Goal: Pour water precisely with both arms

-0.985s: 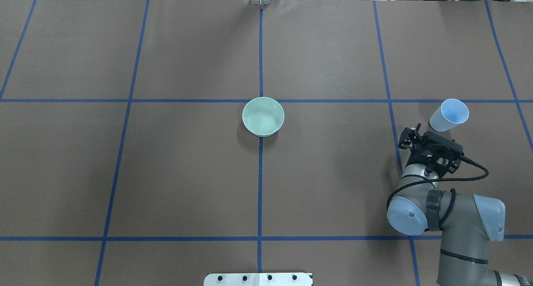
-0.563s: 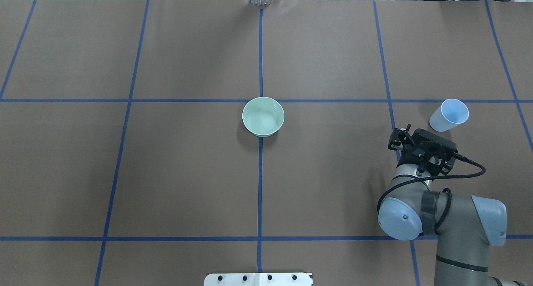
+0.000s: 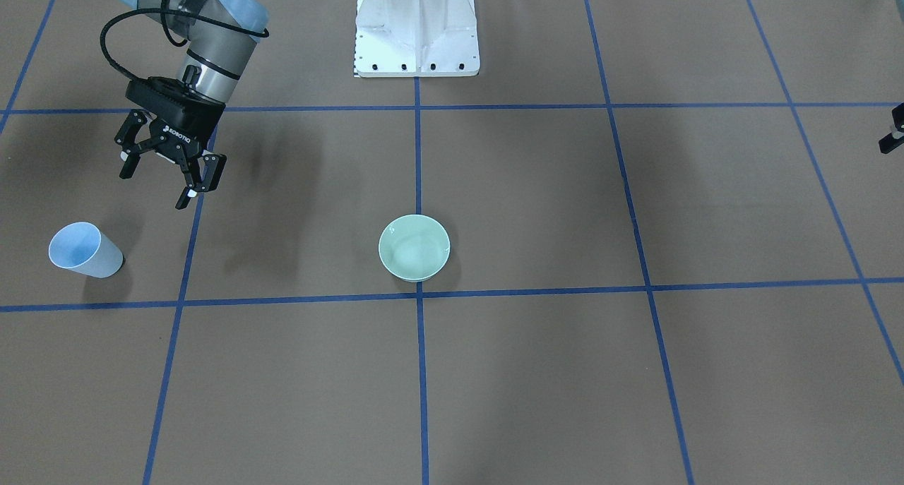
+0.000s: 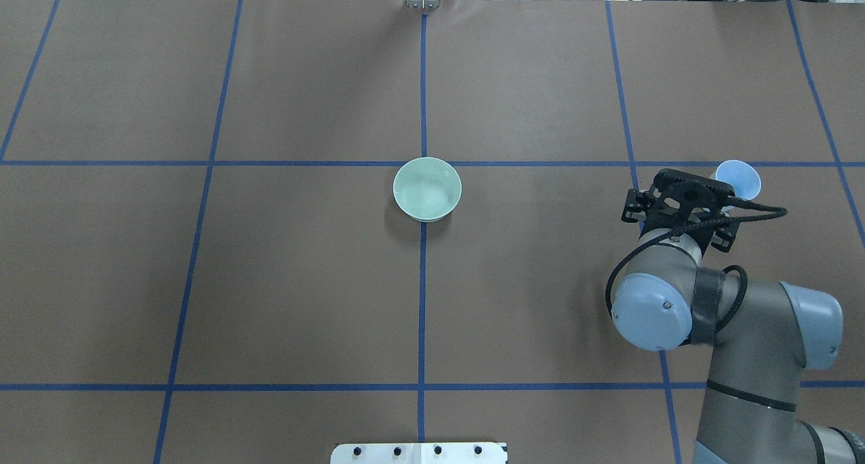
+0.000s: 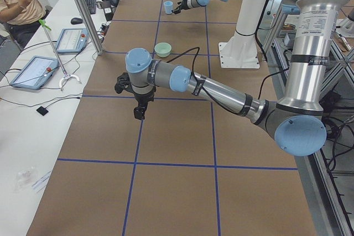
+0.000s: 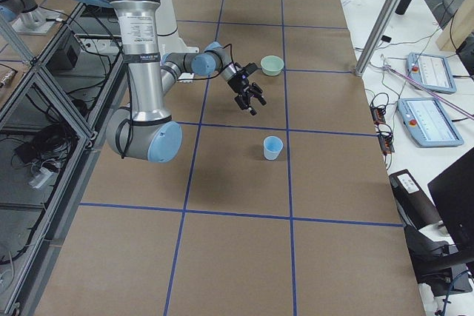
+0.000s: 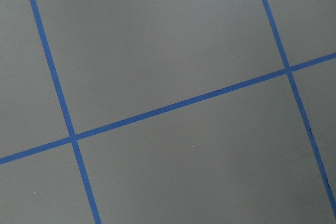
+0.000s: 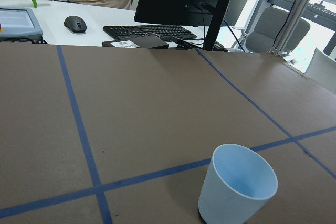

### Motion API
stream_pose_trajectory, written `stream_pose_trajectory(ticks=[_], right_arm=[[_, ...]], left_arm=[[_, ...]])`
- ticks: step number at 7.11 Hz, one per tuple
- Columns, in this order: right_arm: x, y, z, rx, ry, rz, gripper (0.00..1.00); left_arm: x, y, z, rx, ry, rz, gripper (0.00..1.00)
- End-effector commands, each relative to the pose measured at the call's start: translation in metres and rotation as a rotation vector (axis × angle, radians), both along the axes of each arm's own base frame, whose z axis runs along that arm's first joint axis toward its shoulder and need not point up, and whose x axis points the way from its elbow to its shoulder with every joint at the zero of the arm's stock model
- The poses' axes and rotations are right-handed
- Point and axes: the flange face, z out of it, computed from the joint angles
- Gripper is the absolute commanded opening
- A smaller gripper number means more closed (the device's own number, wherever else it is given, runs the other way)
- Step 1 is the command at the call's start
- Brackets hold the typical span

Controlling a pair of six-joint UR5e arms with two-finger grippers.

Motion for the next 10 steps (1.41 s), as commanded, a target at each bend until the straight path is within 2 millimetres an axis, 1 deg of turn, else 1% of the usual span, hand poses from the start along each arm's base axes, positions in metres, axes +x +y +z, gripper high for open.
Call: stream_pose_trajectory(ticks=[1, 2, 3, 4, 5, 6, 8, 9, 10], right_arm=[[0.038, -0.038, -0.034, -0.073, 0.013, -0.123, 1.00], [0.065, -0.055, -0.044, -0.104, -0.007, -0.203, 1.00], [0.088, -0.071, -0.048, -0.105, -0.060, -0.316, 1.00], [0.125, -0.093, -0.047, -0.136, -0.057, -0.385, 1.00], [0.176, -0.115, -0.045, -0.170, -0.067, -0.497, 1.00], [0.232, -0.136, -0.037, -0.186, -0.077, -0.594, 1.00], [0.332, -0.174, 0.009, -0.217, -0.106, -0.769, 1.00], [0.380, -0.186, 0.039, -0.215, -0.136, -0.853, 1.00], [0.420, -0.193, 0.068, -0.206, -0.148, -0.919, 1.00]], left_arm=[[0.000, 0.000, 0.000, 0.000, 0.000, 0.000, 1.00], [0.000, 0.000, -0.001, 0.001, 0.000, 0.000, 1.00], [0.000, 0.000, -0.001, 0.001, 0.000, 0.000, 1.00], [-0.001, 0.000, -0.001, 0.003, 0.000, -0.001, 1.00], [-0.001, 0.000, -0.001, 0.001, 0.000, -0.001, 1.00], [-0.001, 0.000, -0.001, 0.003, 0.000, -0.001, 1.00], [0.000, 0.000, -0.001, 0.004, 0.002, 0.000, 1.00], [-0.001, 0.000, -0.001, 0.004, 0.000, 0.000, 1.00], [0.000, 0.000, -0.001, 0.005, 0.002, 0.001, 1.00]])
